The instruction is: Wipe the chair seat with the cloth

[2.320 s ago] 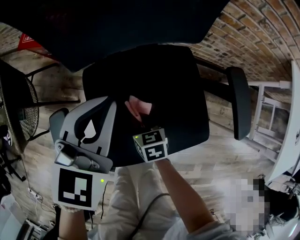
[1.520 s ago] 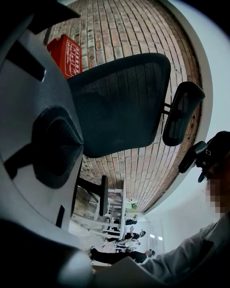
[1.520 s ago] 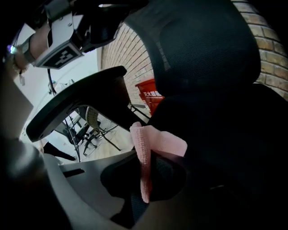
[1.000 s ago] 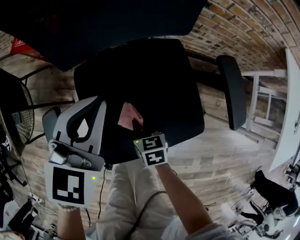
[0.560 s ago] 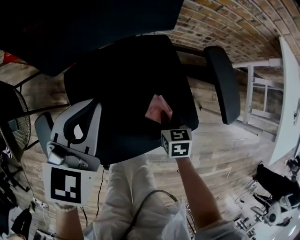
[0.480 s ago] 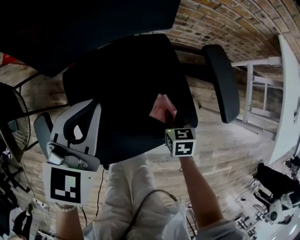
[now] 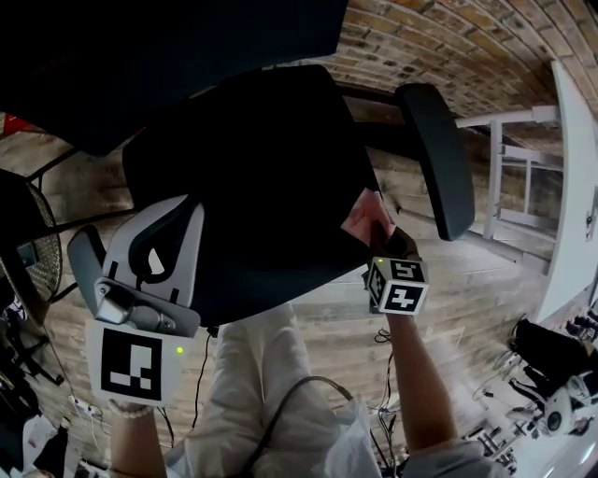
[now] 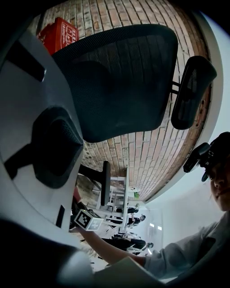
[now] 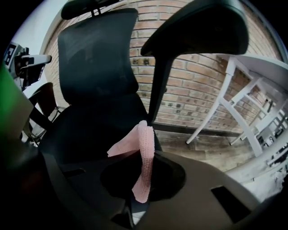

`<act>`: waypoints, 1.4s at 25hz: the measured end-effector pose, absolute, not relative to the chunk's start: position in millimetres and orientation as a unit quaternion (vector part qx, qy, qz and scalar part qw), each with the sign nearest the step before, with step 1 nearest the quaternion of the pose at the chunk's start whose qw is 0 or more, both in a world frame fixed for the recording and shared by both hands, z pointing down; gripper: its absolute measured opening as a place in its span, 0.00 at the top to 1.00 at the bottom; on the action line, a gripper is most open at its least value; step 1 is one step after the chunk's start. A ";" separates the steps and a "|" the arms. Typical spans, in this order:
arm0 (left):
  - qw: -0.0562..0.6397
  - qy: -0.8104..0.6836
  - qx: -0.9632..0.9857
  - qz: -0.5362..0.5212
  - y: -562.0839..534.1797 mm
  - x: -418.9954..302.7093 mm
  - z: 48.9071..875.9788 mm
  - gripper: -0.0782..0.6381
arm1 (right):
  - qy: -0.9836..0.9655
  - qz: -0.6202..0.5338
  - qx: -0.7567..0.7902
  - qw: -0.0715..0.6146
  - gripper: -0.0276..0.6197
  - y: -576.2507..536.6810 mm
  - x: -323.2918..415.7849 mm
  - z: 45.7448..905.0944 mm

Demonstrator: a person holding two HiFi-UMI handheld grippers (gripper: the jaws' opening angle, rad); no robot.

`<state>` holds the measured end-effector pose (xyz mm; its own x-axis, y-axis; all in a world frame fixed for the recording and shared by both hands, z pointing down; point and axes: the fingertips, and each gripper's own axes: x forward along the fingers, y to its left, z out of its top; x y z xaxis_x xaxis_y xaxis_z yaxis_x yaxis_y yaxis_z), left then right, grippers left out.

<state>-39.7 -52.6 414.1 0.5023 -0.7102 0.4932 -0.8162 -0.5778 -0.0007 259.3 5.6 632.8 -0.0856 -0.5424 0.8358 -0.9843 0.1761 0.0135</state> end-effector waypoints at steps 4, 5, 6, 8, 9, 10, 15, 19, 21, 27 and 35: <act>0.116 -0.448 0.857 0.225 -55.7 -42.0 412.3 0.87 | -0.666 0.313 0.575 0.357 0.88 9.7 256.8 634.3; 0.115 -0.450 0.857 0.223 -56.7 -42.9 411.6 0.87 | -0.667 0.317 0.573 0.355 0.88 11.2 251.8 635.6; 0.114 -0.451 0.857 0.222 -57.4 -43.9 411.0 0.87 | -0.670 0.321 0.570 0.352 0.88 13.2 245.1 637.1; 0.111 -0.452 0.857 0.222 -57.8 -45.4 410.1 0.87 | -0.675 0.329 0.561 0.347 0.88 19.1 229.2 639.8; 0.110 -0.451 0.857 0.223 -57.7 -45.9 409.6 0.87 | -0.678 0.334 0.556 0.345 0.88 22.8 220.6 641.1; 0.108 -0.451 0.857 0.223 -57.5 -46.5 409.1 0.87 | -0.681 0.340 0.551 0.342 0.88 26.8 211.1 642.3; 0.102 -0.446 0.861 0.223 -56.4 -48.8 407.5 0.87 | -0.707 0.363 0.504 0.337 0.88 54.1 151.4 650.0; 0.101 -0.440 0.864 0.223 -54.5 -49.5 410.0 0.87 | -0.734 0.374 0.449 0.346 0.88 84.3 99.0 655.4; 0.103 -0.440 0.864 0.221 -53.1 -50.4 411.7 0.87 | -0.745 0.381 0.425 0.346 0.88 100.1 73.8 656.0; 0.103 -0.440 0.866 0.215 -50.8 -53.0 413.7 0.87 | -0.778 0.391 0.351 0.346 0.88 148.3 0.0 649.5; 0.100 -0.444 0.864 0.217 -49.1 -63.2 414.9 0.87 | -0.817 0.376 0.258 0.353 0.88 198.9 -63.5 636.2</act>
<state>-63.2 -49.1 414.9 0.5121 -0.7239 0.4624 -0.8101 -0.5860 -0.0203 -63.5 198.9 636.2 -0.6176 -0.1553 0.7710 -0.6868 0.5842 -0.4324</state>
